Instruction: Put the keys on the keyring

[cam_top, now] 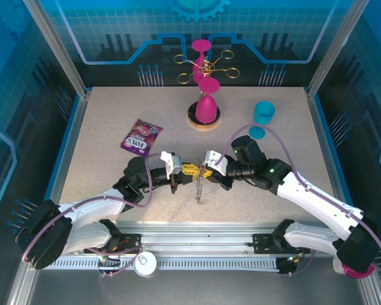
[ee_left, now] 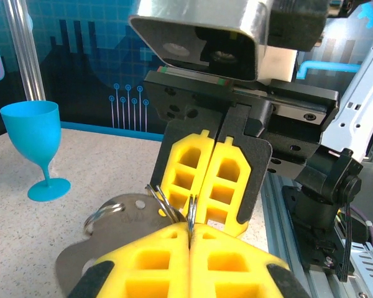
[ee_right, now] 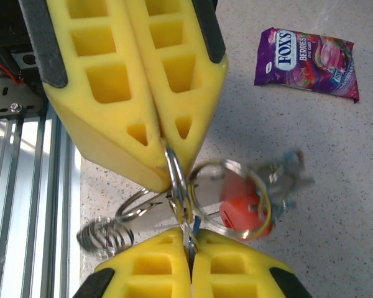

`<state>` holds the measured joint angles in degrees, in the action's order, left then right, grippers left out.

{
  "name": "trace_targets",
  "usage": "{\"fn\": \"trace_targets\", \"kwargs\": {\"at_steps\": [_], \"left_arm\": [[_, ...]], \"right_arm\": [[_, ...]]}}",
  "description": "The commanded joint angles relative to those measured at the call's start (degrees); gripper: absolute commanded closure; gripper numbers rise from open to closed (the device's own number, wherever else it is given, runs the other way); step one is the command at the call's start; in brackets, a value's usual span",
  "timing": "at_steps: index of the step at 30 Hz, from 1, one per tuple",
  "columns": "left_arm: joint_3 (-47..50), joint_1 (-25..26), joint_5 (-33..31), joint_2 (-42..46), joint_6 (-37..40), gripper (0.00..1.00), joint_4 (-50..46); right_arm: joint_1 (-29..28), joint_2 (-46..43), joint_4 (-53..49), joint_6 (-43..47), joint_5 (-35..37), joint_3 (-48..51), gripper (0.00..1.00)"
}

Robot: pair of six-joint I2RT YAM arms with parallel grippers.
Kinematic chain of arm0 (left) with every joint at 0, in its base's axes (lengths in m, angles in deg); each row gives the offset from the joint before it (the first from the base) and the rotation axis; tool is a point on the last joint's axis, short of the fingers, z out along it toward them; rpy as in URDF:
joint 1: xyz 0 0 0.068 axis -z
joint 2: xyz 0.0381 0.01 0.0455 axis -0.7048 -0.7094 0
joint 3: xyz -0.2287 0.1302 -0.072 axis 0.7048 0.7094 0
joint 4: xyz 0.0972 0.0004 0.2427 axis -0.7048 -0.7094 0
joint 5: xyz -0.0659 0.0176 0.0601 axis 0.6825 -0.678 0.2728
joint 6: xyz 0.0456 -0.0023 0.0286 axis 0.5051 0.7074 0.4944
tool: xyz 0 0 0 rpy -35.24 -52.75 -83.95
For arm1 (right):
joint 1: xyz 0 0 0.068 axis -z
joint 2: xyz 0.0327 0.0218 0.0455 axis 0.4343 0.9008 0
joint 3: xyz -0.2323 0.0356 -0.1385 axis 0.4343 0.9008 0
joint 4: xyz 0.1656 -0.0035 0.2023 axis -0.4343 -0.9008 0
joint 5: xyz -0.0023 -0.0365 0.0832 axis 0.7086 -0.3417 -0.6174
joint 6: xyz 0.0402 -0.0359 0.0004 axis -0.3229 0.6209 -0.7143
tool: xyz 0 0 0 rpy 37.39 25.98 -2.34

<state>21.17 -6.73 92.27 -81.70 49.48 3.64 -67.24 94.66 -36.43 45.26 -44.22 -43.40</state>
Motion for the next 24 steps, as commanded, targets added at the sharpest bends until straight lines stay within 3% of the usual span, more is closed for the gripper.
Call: {"fn": "trace_targets", "kwargs": {"at_steps": [1,14,19,24], "left_arm": [[-0.17,0.11,1.19,0.08,0.18,1.00,4.18],[-0.80,0.47,1.87,-0.44,2.82,1.00,0.90],[-0.11,0.46,-1.51,0.67,4.17,1.00,0.54],[-0.11,0.50,-1.02,1.81,4.93,1.00,-1.47]], "right_arm": [[-1.73,2.01,-6.59,3.75,-1.40,-3.48,1.00],[-2.54,4.08,-6.73,5.40,-3.02,-6.50,1.00],[-1.88,2.50,-7.54,4.74,0.40,-4.84,1.00],[-0.42,0.61,-8.25,3.04,5.30,-3.92,1.00]]}}
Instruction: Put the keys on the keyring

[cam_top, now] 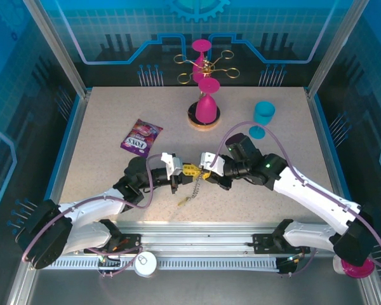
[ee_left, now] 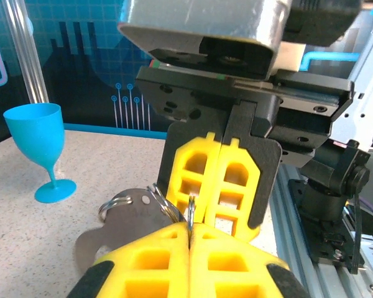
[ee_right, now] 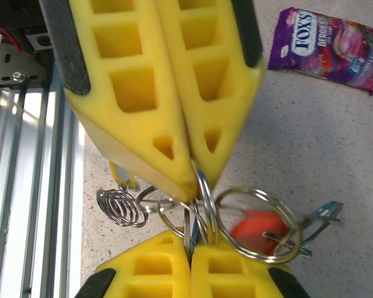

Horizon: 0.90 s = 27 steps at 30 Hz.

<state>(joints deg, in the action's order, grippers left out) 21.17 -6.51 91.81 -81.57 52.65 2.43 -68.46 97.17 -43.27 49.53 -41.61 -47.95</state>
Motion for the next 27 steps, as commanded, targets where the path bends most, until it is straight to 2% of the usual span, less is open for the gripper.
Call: {"fn": "trace_targets", "kwargs": {"at_steps": [1,10,17,18,19,21,24,27], "left_arm": [[-0.11,0.23,-0.53,1.84,2.02,1.00,-0.59],[-1.17,0.32,-1.89,2.72,6.22,1.00,-8.39],[-1.92,0.44,-3.97,2.42,8.04,1.00,-12.41],[-1.90,0.44,-4.49,2.32,8.00,0.90,-12.43],[-1.73,0.44,-4.97,2.27,7.71,0.68,-11.91],[-0.33,0.40,-6.61,2.76,5.72,0.44,-8.65],[2.15,0.39,-11.25,5.37,3.02,0.26,-4.62],[3.24,0.42,-20.00,8.77,1.38,0.16,-5.83]], "right_arm": [[1.12,-2.42,-1.23,-1.60,3.06,0.60,1.00],[3.01,-6.02,0.25,-2.73,0.80,0.58,1.00],[2.99,-5.70,-1.01,-2.18,2.05,-0.17,1.00],[2.99,-5.51,-1.32,-1.96,2.48,-0.47,1.00],[2.97,-5.19,-1.55,-1.90,3.08,-0.80,1.00],[3.02,-4.59,-2.41,-1.70,4.96,-1.36,1.00],[2.91,-3.45,-3.64,-1.16,8.95,-1.83,1.00],[2.87,-1.76,-3.32,-1.06,10.36,-2.67,1.00]]}}
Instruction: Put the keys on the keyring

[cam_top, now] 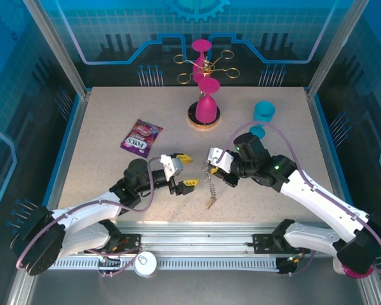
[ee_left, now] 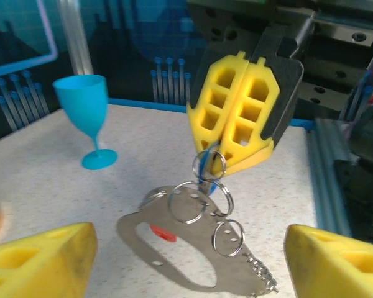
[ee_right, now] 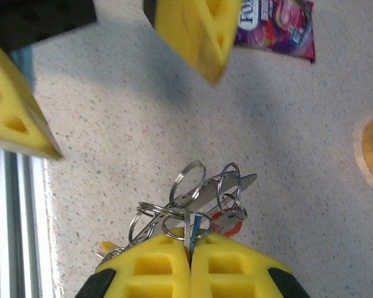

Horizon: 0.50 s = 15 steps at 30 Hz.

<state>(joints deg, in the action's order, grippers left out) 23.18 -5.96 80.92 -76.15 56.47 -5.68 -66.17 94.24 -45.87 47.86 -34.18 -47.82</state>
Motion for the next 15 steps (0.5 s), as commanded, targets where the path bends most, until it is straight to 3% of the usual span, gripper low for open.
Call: {"fn": "trace_targets", "kwargs": {"at_steps": [1,3,4,6,8,11,15], "left_arm": [[1.29,-0.21,-13.04,4.44,-3.30,0.14,1.47],[1.19,-0.35,-23.39,6.88,-5.48,0.10,-1.18],[1.03,-0.52,-28.29,7.98,-6.78,0.02,-2.53],[0.20,-1.42,-39.20,11.47,-10.45,0.01,-7.47],[-0.53,-2.55,-46.20,15.27,-13.89,0.01,-12.36],[-1.14,-4.19,-53.49,21.02,-18.00,0.01,-19.39],[-1.03,-5.92,-57.03,26.24,-20.03,0.01,-23.50]], "right_arm": [[0.39,1.96,-0.30,0.60,2.67,-3.15,1.00],[-0.56,4.34,1.67,0.73,2.00,-4.48,1.00],[-1.14,5.60,2.63,0.84,1.65,-5.46,1.00],[-2.87,9.23,4.87,1.04,0.25,-8.23,1.00],[-4.05,12.43,7.14,0.80,-2.40,-11.07,1.00],[-5.08,16.98,14.83,-2.98,-7.28,-13.47,1.00],[-5.10,24.19,25.16,-11.21,-11.45,-12.88,1.00]]}}
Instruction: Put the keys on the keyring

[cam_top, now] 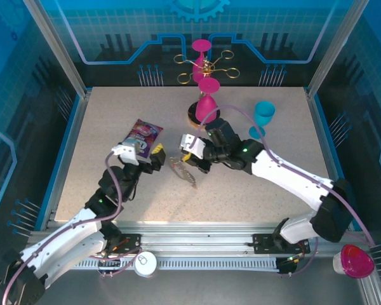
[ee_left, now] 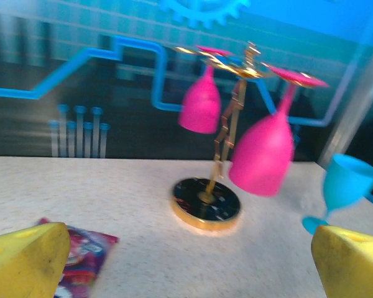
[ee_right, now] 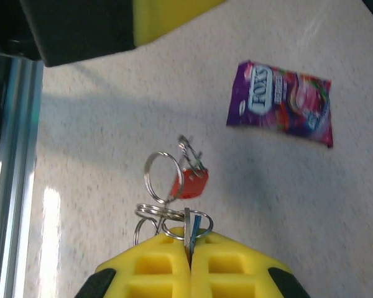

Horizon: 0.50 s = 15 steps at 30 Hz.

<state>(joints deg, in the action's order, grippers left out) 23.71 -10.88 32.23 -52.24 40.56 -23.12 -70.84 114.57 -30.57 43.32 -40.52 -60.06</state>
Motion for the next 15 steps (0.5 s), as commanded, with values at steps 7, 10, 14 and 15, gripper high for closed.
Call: {"fn": "trace_targets", "kwargs": {"at_steps": [7,10,14,15], "left_arm": [[-1.35,-3.29,-5.93,0.56,-4.79,0.01,-7.89],[-1.04,-4.46,-4.79,-1.61,-3.62,0.01,-7.85],[-0.17,-5.53,-4.38,-4.33,-1.14,0.01,-7.54],[0.02,-5.80,-4.51,-5.00,-0.61,0.01,-7.36]], "right_arm": [[-0.21,12.37,4.28,0.63,10.42,2.02,1.00],[0.20,12.81,-0.53,7.46,21.50,4.40,1.00],[0.95,12.17,-4.31,14.30,34.10,8.90,1.00],[1.21,11.84,-4.74,15.30,36.08,10.26,1.00]]}}
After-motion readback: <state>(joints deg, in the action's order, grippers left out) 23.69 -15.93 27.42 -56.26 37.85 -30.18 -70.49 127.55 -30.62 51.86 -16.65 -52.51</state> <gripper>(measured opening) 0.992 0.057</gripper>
